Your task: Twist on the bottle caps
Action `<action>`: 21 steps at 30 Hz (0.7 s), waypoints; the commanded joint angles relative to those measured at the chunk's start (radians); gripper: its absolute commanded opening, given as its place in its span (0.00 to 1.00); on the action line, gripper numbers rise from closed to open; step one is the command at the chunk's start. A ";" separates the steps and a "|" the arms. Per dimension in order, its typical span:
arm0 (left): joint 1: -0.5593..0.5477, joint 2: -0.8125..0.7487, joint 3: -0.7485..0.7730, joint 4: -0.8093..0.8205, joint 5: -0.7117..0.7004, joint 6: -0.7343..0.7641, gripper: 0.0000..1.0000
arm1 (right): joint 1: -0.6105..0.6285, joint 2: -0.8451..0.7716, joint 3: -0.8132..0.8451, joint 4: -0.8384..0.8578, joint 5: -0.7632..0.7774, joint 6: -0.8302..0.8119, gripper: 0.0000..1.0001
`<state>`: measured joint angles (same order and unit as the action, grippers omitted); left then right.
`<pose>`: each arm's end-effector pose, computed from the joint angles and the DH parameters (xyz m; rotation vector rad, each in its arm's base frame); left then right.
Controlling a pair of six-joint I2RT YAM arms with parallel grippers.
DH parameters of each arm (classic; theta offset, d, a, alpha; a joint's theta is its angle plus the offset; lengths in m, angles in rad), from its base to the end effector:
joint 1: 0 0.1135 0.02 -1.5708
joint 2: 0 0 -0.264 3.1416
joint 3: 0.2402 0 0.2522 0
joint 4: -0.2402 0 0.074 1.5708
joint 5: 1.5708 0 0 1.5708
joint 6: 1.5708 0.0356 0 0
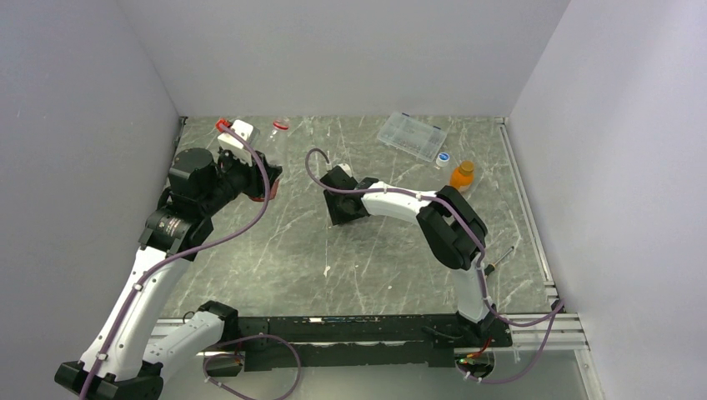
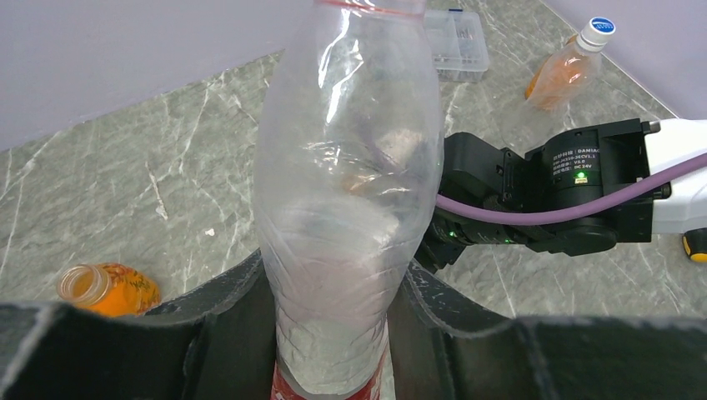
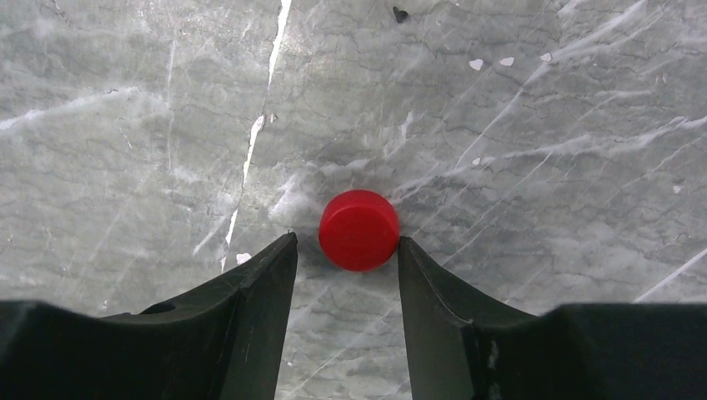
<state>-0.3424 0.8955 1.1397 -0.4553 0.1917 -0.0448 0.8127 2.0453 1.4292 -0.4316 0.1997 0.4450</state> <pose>0.1717 -0.0684 0.4142 0.4040 1.7542 -0.4485 0.3005 0.3071 0.1614 -0.4063 2.5662 0.1985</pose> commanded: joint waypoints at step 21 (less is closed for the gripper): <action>0.003 0.016 0.001 0.019 0.090 0.016 0.46 | -0.027 -0.019 0.041 0.006 -0.022 -0.012 0.16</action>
<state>-0.3424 0.9054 1.1393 -0.4553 0.2295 -0.0452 0.7906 2.0480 1.4296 -0.4236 0.1909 0.4412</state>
